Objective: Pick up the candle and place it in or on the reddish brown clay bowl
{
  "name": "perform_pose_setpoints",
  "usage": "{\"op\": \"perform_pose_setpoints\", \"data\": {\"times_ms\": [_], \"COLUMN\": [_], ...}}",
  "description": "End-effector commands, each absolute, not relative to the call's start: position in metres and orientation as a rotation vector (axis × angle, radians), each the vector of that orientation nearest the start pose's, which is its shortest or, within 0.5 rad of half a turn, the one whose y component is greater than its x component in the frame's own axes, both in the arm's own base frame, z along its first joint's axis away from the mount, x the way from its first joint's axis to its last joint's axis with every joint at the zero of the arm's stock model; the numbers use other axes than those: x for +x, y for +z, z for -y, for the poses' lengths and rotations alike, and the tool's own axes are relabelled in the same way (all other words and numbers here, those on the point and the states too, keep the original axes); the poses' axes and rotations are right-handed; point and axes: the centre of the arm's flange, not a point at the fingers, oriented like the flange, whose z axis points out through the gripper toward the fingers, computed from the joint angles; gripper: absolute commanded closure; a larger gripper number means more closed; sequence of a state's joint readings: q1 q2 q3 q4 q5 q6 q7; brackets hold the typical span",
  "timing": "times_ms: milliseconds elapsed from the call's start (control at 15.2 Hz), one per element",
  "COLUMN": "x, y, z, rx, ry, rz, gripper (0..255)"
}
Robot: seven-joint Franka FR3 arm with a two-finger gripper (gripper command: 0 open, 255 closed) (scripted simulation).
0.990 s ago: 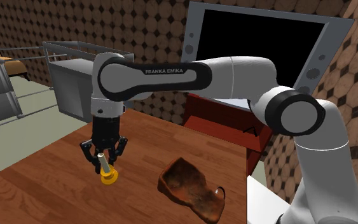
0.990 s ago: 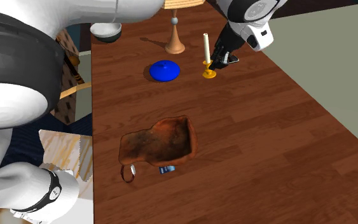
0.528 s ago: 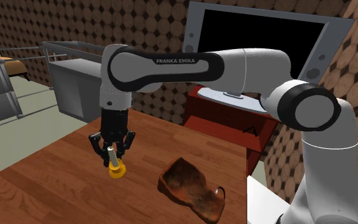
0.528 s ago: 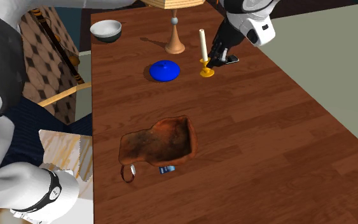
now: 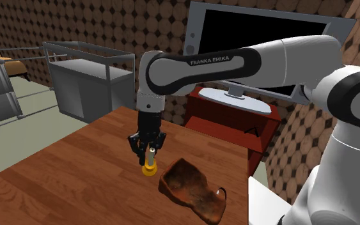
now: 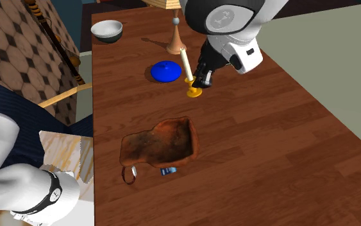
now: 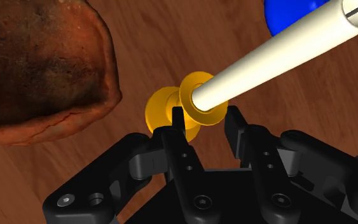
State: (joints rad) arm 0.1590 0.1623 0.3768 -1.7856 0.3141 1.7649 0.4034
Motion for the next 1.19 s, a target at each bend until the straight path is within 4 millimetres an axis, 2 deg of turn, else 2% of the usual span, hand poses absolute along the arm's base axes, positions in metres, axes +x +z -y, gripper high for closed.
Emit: {"op": "perform_pose_setpoints", "data": {"times_ms": [0,726,1122], "x": [0.479,0.413,0.413], "y": [0.455,0.445,0.414], "z": [-0.289,-0.163,-0.163], "rx": [-2.86,-2.86,-2.86], "ry": [0.46,0.46,0.46], "rz": [0.063,0.063,0.063], "gripper": [255,255,255]}}
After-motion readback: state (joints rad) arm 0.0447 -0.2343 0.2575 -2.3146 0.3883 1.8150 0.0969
